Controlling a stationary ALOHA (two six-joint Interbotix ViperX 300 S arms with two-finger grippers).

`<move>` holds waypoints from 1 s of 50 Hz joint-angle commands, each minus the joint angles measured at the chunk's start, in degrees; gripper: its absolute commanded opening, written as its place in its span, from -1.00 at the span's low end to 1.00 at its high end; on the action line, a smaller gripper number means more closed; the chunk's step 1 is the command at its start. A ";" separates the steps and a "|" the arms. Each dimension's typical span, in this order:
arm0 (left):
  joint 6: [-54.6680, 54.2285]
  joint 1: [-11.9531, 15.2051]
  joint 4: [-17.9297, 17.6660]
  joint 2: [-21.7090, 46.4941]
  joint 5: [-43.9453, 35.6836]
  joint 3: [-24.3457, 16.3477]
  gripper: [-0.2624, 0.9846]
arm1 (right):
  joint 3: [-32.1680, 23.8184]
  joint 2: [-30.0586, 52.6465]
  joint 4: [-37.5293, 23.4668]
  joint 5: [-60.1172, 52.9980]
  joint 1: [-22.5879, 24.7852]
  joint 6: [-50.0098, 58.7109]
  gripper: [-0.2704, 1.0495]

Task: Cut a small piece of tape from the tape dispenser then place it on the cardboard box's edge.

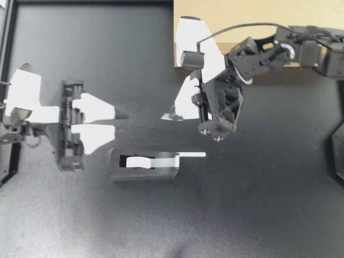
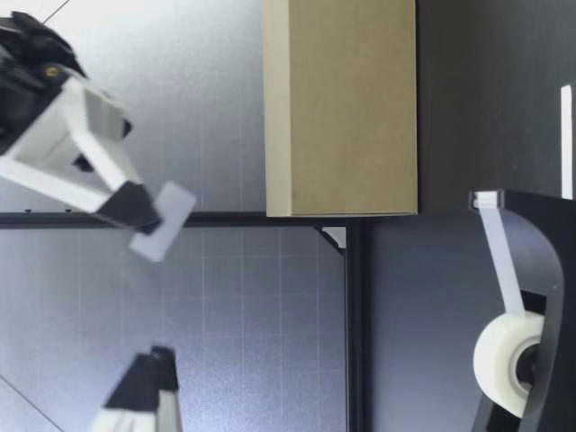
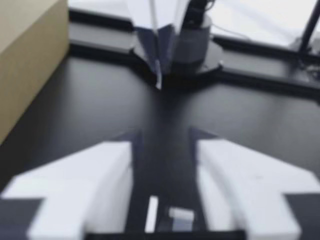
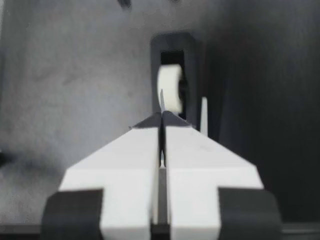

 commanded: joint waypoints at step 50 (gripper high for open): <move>-0.35 0.00 -0.09 8.70 -5.80 -7.82 -0.03 | -1.32 0.53 0.09 -4.48 2.02 -0.18 -0.72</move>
